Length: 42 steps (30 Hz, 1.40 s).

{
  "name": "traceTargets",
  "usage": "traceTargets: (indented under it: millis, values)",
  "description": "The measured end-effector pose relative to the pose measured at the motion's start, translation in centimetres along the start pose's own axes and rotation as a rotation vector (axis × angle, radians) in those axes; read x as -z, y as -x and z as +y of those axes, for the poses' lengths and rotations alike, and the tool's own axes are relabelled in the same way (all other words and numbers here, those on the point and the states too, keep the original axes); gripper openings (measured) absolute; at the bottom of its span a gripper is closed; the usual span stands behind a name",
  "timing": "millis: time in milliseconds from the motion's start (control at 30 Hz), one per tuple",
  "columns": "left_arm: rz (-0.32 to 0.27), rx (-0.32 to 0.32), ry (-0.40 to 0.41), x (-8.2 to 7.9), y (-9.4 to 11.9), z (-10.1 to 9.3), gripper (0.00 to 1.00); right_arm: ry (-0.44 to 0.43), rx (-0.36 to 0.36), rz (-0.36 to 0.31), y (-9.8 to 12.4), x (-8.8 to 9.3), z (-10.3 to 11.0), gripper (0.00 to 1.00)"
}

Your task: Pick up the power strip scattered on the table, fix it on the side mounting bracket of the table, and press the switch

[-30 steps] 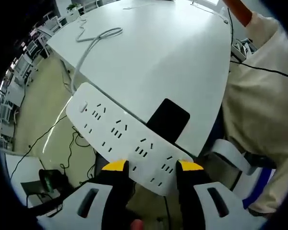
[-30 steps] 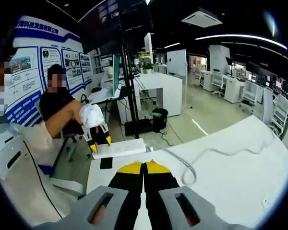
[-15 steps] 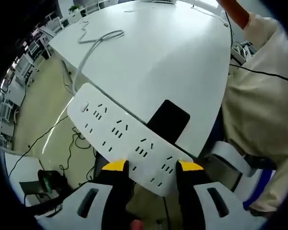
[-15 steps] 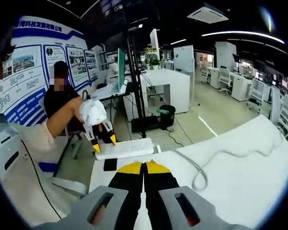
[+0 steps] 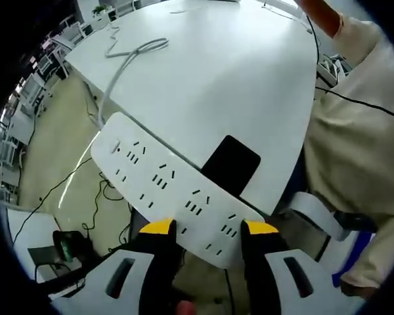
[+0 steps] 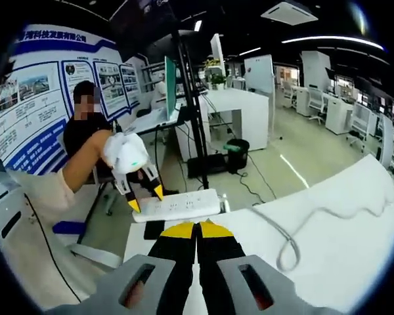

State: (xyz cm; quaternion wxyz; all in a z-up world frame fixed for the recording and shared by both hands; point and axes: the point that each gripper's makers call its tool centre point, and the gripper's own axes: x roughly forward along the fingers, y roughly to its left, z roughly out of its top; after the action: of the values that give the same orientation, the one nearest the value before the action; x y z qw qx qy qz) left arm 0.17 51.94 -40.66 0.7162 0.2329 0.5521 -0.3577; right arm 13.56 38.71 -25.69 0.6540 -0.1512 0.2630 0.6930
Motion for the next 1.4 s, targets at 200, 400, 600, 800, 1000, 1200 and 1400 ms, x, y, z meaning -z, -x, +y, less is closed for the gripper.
traceTargets:
  millis: [200, 400, 600, 800, 1000, 1200, 1400]
  values:
    - [-0.003, 0.002, -0.006, 0.0, 0.0, 0.0, 0.44, 0.011, 0.003, 0.025, -1.1, -0.1, -0.1, 0.0]
    - [-0.002, 0.003, -0.008, 0.0, 0.0, 0.0, 0.44, 0.022, 0.002, 0.048, -2.1, -0.4, -0.2, 0.0]
    - [0.005, 0.004, -0.009, 0.0, 0.0, 0.0, 0.44, 0.035, -0.002, 0.063, -3.1, -1.1, -0.1, 0.0]
    - [0.007, 0.004, -0.01, 0.0, 0.0, 0.0, 0.44, 0.045, -0.011, 0.075, -4.1, -1.5, 0.2, 0.0]
    - [0.009, 0.004, -0.01, 0.0, 0.0, 0.0, 0.44, 0.058, -0.021, 0.091, -5.1, -2.0, 0.5, 0.0]
    - [0.011, 0.005, -0.011, 0.0, -0.1, 0.1, 0.44, 0.067, -0.028, 0.116, -6.3, -2.2, 0.4, 0.0]
    - [0.011, 0.005, -0.012, 0.0, -0.1, 0.1, 0.44, 0.07, -0.036, 0.127, -7.3, -2.6, 0.6, 0.0]
